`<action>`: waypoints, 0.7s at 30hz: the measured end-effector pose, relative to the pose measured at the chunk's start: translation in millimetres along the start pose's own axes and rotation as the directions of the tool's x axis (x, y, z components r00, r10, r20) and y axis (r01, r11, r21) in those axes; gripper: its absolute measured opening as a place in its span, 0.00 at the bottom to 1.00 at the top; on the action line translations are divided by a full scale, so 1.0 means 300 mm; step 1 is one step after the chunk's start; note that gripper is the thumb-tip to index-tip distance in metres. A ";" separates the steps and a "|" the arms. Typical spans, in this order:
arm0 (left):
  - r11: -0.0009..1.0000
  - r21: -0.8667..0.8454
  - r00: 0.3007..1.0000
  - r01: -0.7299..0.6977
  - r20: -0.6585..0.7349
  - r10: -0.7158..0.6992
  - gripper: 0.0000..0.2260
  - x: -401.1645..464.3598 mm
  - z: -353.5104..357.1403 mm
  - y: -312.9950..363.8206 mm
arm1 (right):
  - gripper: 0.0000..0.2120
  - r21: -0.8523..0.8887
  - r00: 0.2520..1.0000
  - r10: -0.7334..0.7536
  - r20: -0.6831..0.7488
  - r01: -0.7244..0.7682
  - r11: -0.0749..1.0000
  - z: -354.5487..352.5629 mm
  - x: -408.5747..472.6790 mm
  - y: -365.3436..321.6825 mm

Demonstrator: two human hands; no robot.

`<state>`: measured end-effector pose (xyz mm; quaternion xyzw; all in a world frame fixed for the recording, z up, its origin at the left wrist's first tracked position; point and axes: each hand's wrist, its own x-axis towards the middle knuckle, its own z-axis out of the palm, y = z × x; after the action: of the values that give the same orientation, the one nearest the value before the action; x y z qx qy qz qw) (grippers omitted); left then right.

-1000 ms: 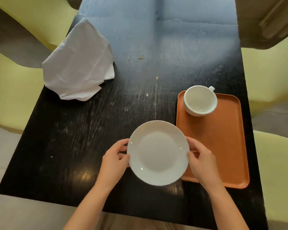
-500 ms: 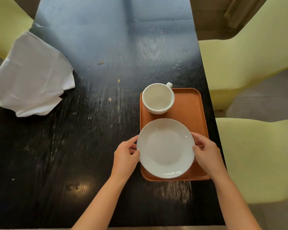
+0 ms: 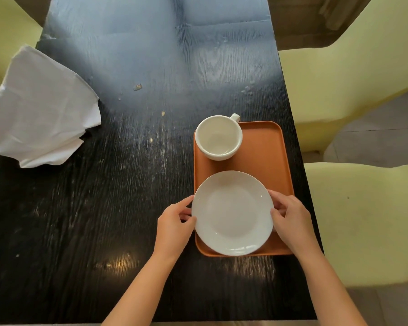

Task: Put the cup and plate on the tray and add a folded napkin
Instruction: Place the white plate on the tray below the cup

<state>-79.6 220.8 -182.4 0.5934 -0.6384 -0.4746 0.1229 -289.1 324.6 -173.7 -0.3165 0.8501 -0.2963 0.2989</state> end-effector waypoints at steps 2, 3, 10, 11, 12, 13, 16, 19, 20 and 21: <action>0.999 0.008 0.999 -0.033 -0.019 0.033 0.21 -0.006 -0.002 -0.005 | 0.18 0.010 1.000 0.001 -0.019 -0.001 1.000 0.000 -0.008 0.003; 0.999 0.009 0.998 -0.050 -0.026 0.050 0.20 -0.009 -0.004 -0.007 | 0.18 0.014 1.000 -0.001 -0.031 0.001 1.000 0.001 -0.012 0.003; 0.995 -0.017 0.995 -0.101 -0.012 0.101 0.19 -0.009 -0.010 -0.032 | 0.17 -0.028 0.996 -0.042 -0.079 0.040 0.999 0.005 -0.021 0.003; 0.994 -0.014 0.994 -0.109 -0.011 0.109 0.19 -0.009 -0.010 -0.035 | 0.17 -0.046 0.996 -0.052 -0.079 0.048 0.998 0.005 -0.022 0.001; 0.993 -0.009 0.993 -0.117 -0.009 0.116 0.19 -0.010 -0.009 -0.036 | 0.17 -0.073 0.995 -0.059 -0.077 0.053 0.996 0.005 -0.023 -0.003; 0.993 0.000 0.993 -0.121 -0.006 0.121 0.19 -0.011 -0.009 -0.036 | 0.17 -0.123 0.995 -0.069 -0.078 0.059 0.991 0.003 -0.027 -0.009; 0.990 0.079 0.993 -0.118 0.002 0.118 0.21 -0.020 -0.020 -0.019 | 0.16 -0.338 0.981 -0.150 -0.121 0.101 0.936 -0.002 -0.049 -0.049; 0.953 0.260 0.987 -0.158 0.036 0.154 0.19 -0.034 -0.071 0.017 | 0.12 -0.397 0.965 -0.251 -0.078 0.200 0.895 0.017 -0.079 -0.144; 0.925 0.331 0.982 -0.188 0.055 0.179 0.18 -0.042 -0.100 0.037 | 0.11 -0.396 0.958 -0.284 -0.036 0.247 0.884 0.030 -0.089 -0.185; 0.894 0.391 0.976 -0.218 0.070 0.208 0.15 -0.050 -0.133 0.059 | 0.10 -0.392 0.947 -0.321 0.009 0.299 0.870 0.044 -0.098 -0.228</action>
<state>-58.3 212.8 -142.2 0.5262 -0.7838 -0.3269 0.0433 -237.0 298.7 -125.4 -0.4931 0.8381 -0.1747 0.1545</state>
